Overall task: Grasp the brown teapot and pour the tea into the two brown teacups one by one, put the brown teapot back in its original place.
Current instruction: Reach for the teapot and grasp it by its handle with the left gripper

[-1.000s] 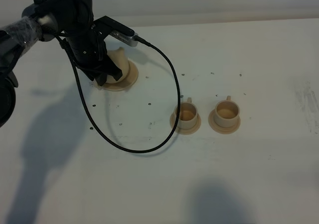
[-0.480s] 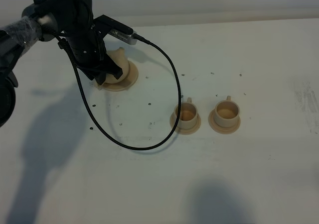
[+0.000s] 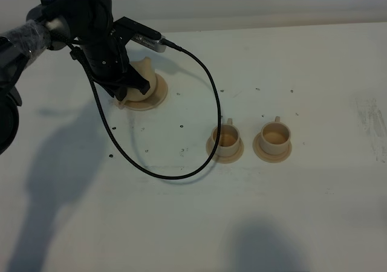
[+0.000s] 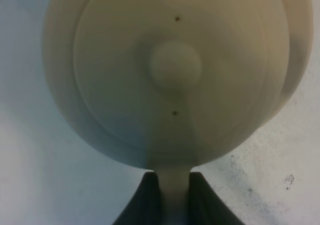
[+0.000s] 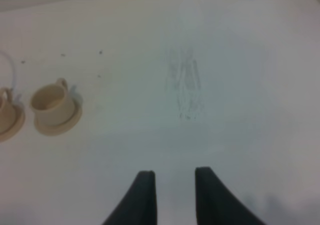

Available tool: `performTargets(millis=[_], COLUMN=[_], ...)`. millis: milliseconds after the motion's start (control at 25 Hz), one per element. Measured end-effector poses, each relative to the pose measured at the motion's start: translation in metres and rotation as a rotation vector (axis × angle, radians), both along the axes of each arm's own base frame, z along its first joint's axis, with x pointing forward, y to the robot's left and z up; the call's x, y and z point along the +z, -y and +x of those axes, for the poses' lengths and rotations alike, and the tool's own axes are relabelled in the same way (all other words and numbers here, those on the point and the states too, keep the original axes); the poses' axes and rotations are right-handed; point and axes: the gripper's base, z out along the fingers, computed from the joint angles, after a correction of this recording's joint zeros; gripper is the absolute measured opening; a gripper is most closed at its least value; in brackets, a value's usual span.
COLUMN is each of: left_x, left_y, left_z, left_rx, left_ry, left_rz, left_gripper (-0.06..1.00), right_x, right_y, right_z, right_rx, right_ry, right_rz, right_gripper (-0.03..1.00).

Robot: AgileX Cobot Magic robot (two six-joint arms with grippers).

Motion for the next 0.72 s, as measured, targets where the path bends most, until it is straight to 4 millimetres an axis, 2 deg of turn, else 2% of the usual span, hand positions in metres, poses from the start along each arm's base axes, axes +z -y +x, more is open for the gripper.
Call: performTargets(millis=[720], left_x=[0.0001], left_y=[0.0], left_z=[-0.0002], left_rx=[-0.008], left_ry=[-0.002], left_rz=[0.001], left_gripper=[0.01], right_x=[0.0], right_y=[0.0], right_z=[0.0], right_rx=[0.0], right_ry=[0.0], right_rz=[0.0], right_gripper=[0.22])
